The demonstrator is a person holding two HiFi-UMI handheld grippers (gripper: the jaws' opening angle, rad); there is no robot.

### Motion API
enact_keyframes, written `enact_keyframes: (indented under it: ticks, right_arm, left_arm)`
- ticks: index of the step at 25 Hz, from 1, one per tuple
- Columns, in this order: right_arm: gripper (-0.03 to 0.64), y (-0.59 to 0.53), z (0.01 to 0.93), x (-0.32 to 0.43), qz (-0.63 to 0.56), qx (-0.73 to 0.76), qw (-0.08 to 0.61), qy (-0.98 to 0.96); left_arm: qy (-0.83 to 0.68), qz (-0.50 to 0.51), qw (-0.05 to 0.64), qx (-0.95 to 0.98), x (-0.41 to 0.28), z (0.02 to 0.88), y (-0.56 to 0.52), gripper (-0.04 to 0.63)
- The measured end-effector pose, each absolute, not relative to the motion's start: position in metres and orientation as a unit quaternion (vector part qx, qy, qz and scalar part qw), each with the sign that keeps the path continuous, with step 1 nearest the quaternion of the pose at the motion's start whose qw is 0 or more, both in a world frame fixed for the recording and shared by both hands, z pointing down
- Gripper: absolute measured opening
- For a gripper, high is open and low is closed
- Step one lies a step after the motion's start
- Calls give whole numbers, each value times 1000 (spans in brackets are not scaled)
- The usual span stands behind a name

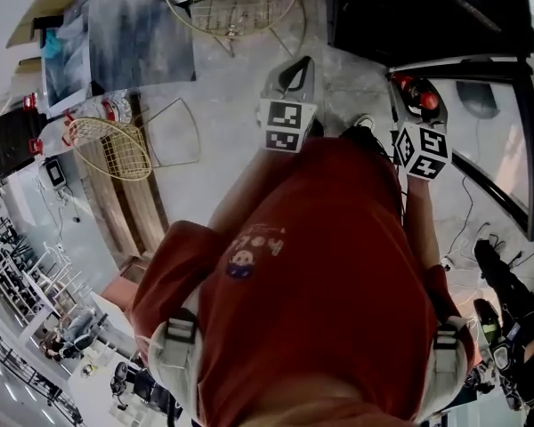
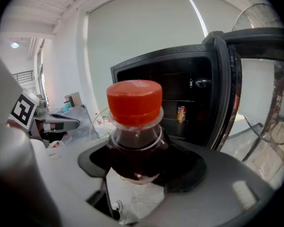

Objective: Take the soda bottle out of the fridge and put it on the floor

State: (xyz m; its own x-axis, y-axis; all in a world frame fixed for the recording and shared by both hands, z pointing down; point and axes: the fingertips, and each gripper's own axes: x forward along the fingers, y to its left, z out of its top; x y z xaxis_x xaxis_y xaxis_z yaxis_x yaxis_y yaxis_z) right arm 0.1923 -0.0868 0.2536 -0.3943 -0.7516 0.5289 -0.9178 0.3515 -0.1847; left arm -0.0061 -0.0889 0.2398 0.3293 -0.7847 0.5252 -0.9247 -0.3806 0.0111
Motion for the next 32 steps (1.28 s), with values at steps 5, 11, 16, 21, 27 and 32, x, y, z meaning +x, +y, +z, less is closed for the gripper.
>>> enact_keyframes:
  ticks: [5, 11, 16, 21, 27, 32]
  right_arm:
    - [305, -91, 254, 178, 230, 500, 187, -814]
    - [305, -95, 253, 154, 228, 461, 198, -834]
    - [305, -93, 249, 138, 221, 428, 207, -851]
    - [305, -91, 256, 143, 219, 403, 209, -864]
    - [305, -86, 268, 181, 221, 378, 224, -871]
    - [305, -80, 290, 202, 220, 357, 245, -874]
  left_arm:
    - [-549, 225, 161, 789, -18, 239, -84, 0]
    - [-581, 219, 173, 765, -37, 237, -71, 0]
    - [-603, 213, 179, 747, -40, 235, -57, 0]
    - [-626, 215, 192, 725, -31, 247, -43, 0]
    - [-635, 212, 192, 718, 9, 253, -33, 0]
    - [-645, 214, 204, 704, 27, 270, -24, 0]
